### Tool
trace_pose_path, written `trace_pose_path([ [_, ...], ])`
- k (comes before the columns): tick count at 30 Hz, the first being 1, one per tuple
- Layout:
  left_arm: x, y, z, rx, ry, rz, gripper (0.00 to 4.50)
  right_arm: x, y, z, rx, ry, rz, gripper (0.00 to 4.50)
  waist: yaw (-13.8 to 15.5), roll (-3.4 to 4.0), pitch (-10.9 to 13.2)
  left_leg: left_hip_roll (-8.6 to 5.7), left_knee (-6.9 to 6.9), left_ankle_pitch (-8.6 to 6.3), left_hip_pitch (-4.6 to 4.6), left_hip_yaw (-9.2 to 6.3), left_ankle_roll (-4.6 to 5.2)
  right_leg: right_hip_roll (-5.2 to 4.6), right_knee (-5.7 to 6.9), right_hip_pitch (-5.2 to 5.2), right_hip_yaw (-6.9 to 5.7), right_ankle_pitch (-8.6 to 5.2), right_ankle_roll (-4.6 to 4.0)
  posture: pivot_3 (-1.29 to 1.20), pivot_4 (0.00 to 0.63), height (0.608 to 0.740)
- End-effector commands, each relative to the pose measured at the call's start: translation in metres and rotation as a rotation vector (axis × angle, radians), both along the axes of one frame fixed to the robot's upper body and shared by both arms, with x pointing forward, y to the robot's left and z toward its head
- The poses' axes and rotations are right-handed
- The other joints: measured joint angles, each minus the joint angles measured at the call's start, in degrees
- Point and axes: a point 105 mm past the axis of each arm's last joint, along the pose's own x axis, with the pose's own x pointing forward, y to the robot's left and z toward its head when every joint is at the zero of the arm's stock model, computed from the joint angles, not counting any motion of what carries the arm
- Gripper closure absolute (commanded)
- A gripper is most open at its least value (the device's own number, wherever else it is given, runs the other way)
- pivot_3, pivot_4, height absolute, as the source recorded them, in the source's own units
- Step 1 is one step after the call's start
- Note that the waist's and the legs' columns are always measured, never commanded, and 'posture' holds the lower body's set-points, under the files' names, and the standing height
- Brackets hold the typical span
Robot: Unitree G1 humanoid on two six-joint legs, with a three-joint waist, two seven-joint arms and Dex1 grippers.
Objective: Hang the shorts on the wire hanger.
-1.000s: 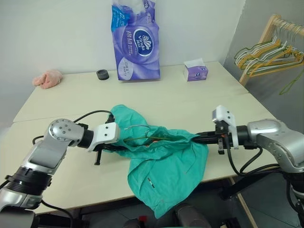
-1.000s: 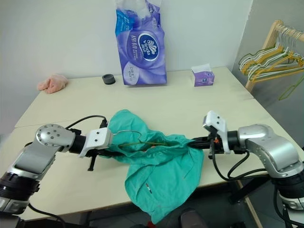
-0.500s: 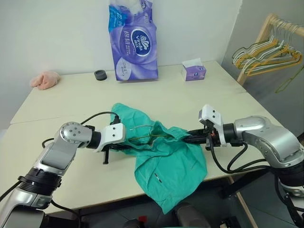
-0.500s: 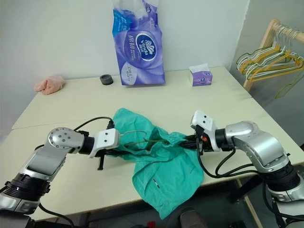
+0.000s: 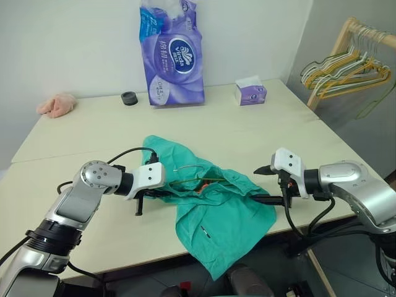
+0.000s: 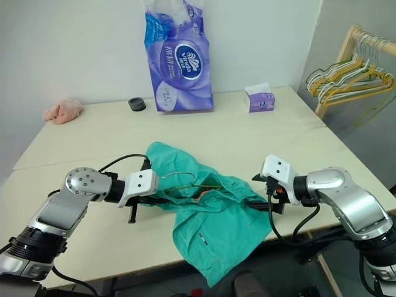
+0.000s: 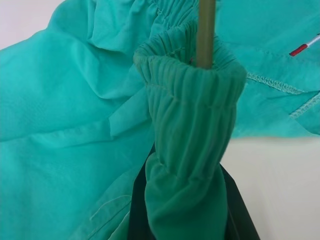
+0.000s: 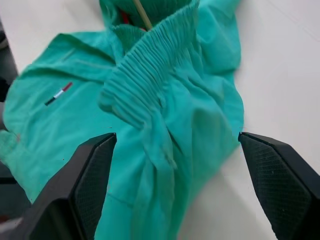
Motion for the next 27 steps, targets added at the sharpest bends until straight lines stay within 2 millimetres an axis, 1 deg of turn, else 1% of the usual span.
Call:
trace_pose_path([
  [1, 0.001, -0.006, 0.007, 0.008, -0.032, -0.034, 4.50, 0.000, 0.002, 0.006, 0.012, -0.056, -0.009, 0.28, -0.1, 0.00, 0.0, 0.01, 0.00, 0.00, 0.00, 0.00, 0.00, 0.01, 0.00, -0.01, 0.00, 0.00, 0.00, -0.35, 0.038, 0.740],
  [4, 0.001, -0.006, 0.007, 0.015, -0.034, -0.036, 4.50, 0.006, -0.001, -0.008, -0.060, -0.105, -0.009, 0.28, -0.2, 0.00, 0.0, 0.00, -0.02, 0.00, -0.01, 0.01, 0.00, 0.01, 0.00, -0.01, 0.02, 0.00, 0.00, -0.35, 0.037, 0.740],
  [8, 0.003, -0.005, 0.006, 0.020, -0.035, -0.035, 4.50, 0.011, 0.005, -0.017, -0.091, -0.135, 0.017, 0.28, -0.2, 0.00, 0.0, 0.00, -0.01, 0.00, 0.00, 0.01, 0.00, 0.01, -0.01, 0.00, 0.01, 0.00, 0.00, -0.35, 0.032, 0.740],
  [14, 0.002, -0.007, 0.006, 0.016, -0.034, -0.042, 4.50, 0.026, 0.020, -0.030, -0.136, -0.114, 0.049, 0.28, -0.5, 0.00, 0.0, 0.00, 0.00, 0.00, 0.01, 0.00, 0.00, 0.00, 0.01, 0.00, 0.01, 0.01, -0.01, -0.34, 0.029, 0.740],
  [20, 0.001, -0.009, 0.006, 0.010, -0.032, -0.051, 4.50, 0.045, 0.033, -0.037, -0.177, -0.067, 0.089, 0.28, -1.1, 0.00, 0.0, -0.01, 0.00, 0.00, 0.01, -0.05, -0.01, -0.01, 0.02, 0.01, -0.03, 0.02, -0.02, -0.34, 0.024, 0.740],
  [23, 0.001, -0.010, 0.007, 0.006, -0.033, -0.050, 4.50, 0.048, 0.036, -0.038, -0.188, -0.043, 0.119, 0.84, -1.4, 0.00, 0.0, -0.03, 0.00, 0.00, 0.01, -0.09, -0.01, -0.03, 0.03, 0.01, -0.06, 0.02, -0.03, -0.33, 0.020, 0.740],
  [27, 0.001, -0.010, 0.008, 0.003, -0.032, -0.048, 4.50, 0.042, 0.040, -0.039, -0.195, 0.012, 0.164, 2.22, -1.6, 0.00, -0.1, -0.05, 0.00, 0.00, 0.00, -0.10, -0.01, -0.06, 0.03, 0.01, -0.06, 0.02, -0.03, -0.32, 0.018, 0.740],
])
